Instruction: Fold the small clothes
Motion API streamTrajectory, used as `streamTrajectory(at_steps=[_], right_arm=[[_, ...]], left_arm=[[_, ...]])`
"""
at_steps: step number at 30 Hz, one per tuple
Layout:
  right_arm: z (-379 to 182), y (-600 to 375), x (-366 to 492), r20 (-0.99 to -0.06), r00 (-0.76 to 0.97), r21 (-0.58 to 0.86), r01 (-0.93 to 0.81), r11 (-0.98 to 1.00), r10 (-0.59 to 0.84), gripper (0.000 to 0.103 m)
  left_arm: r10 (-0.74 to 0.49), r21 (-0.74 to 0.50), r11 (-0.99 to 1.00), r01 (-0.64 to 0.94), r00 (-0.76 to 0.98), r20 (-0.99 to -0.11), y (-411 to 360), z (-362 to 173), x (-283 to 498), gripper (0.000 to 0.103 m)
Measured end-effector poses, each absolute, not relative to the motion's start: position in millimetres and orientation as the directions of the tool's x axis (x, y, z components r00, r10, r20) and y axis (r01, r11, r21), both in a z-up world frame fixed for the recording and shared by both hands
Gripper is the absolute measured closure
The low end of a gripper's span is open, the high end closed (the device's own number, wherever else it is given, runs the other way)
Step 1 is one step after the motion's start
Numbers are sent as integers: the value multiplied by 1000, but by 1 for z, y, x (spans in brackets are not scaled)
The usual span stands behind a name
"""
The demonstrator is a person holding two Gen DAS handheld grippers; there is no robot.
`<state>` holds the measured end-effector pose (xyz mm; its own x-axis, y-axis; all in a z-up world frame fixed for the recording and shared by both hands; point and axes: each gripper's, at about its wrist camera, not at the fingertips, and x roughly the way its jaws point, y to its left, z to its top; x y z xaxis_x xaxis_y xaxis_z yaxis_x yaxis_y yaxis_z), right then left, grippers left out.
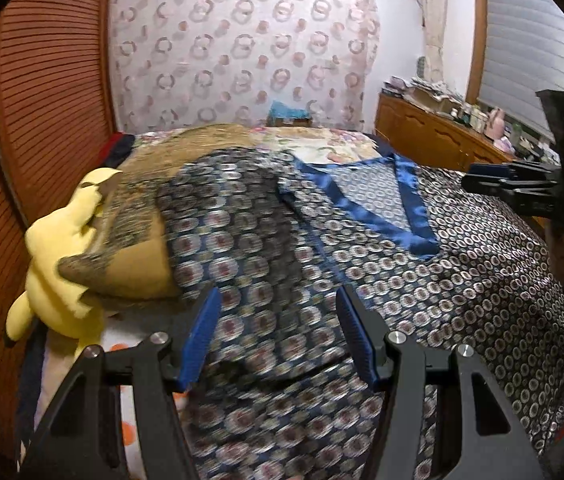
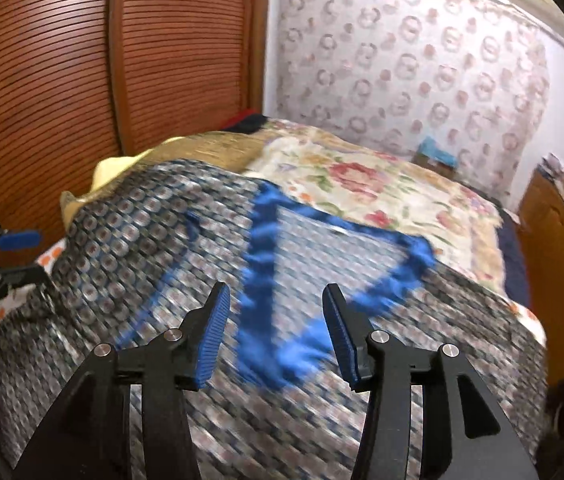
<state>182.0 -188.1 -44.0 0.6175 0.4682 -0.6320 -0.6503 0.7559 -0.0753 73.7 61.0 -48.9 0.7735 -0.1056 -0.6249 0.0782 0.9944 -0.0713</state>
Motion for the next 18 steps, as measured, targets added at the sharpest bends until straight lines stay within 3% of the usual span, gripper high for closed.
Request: streamTrajectory(at_steps=[18], right_arm=[[-65,-378,195,-652,718,-73,-380,922,244,54]], left_arm=[[-206,-30,964,263,675,-709,-45,-65,134,44]])
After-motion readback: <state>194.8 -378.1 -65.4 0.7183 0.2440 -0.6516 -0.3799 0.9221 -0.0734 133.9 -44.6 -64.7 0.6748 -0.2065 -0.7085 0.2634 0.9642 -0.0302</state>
